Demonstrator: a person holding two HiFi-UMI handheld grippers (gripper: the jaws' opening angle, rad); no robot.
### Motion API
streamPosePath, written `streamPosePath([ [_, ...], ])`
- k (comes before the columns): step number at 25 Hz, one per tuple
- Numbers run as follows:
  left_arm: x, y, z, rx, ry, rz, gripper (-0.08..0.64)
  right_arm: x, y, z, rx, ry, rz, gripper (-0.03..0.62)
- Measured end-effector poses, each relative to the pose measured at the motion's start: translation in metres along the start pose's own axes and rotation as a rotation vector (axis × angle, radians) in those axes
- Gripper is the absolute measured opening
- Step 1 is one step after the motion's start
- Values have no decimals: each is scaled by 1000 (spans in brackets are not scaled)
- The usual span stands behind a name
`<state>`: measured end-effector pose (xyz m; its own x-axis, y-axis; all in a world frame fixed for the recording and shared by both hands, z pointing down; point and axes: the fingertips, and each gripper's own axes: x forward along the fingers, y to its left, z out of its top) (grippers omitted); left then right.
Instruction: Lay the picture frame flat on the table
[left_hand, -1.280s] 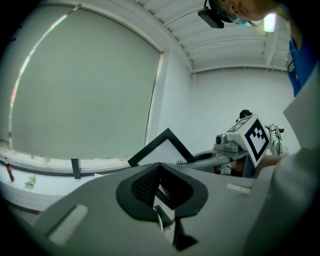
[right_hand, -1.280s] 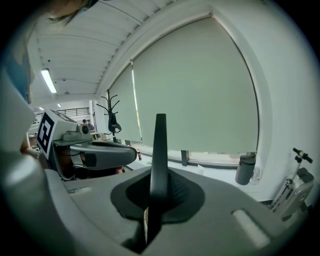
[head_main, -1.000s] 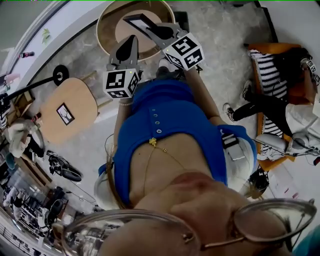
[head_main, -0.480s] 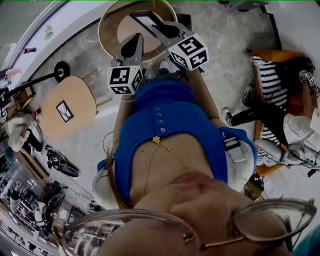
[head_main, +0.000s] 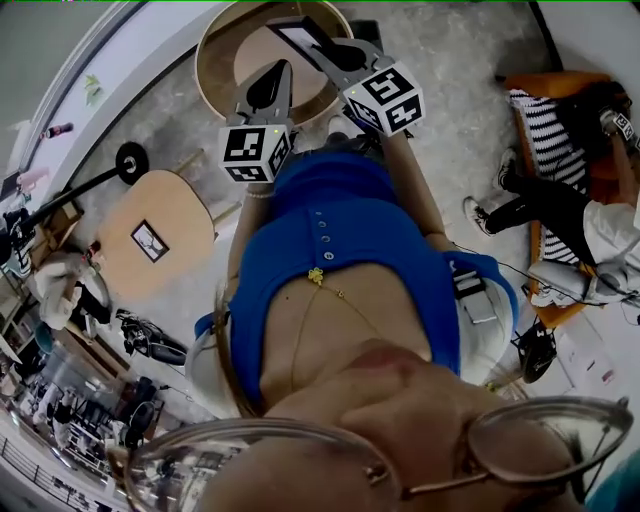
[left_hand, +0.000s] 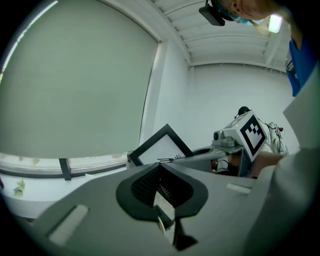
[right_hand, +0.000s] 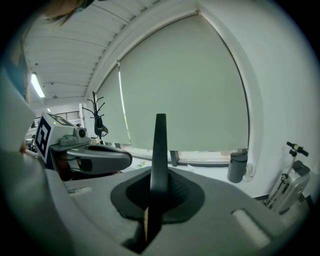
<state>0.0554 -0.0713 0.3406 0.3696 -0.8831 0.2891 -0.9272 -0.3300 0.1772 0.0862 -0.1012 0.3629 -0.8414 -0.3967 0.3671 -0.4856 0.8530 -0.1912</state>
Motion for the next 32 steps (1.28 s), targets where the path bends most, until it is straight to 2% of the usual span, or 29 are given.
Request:
streamPosePath([
  [18,-37,136,7,11,15,-135,2,114,54,26,81,-21,-137,12],
  [24,-38,145,1,6,36,-190,0,124,58,23,93,-1,-171,12],
  [32,-29,139,-8,0,71,-220,0,128,50,12,92,39,-182,12],
])
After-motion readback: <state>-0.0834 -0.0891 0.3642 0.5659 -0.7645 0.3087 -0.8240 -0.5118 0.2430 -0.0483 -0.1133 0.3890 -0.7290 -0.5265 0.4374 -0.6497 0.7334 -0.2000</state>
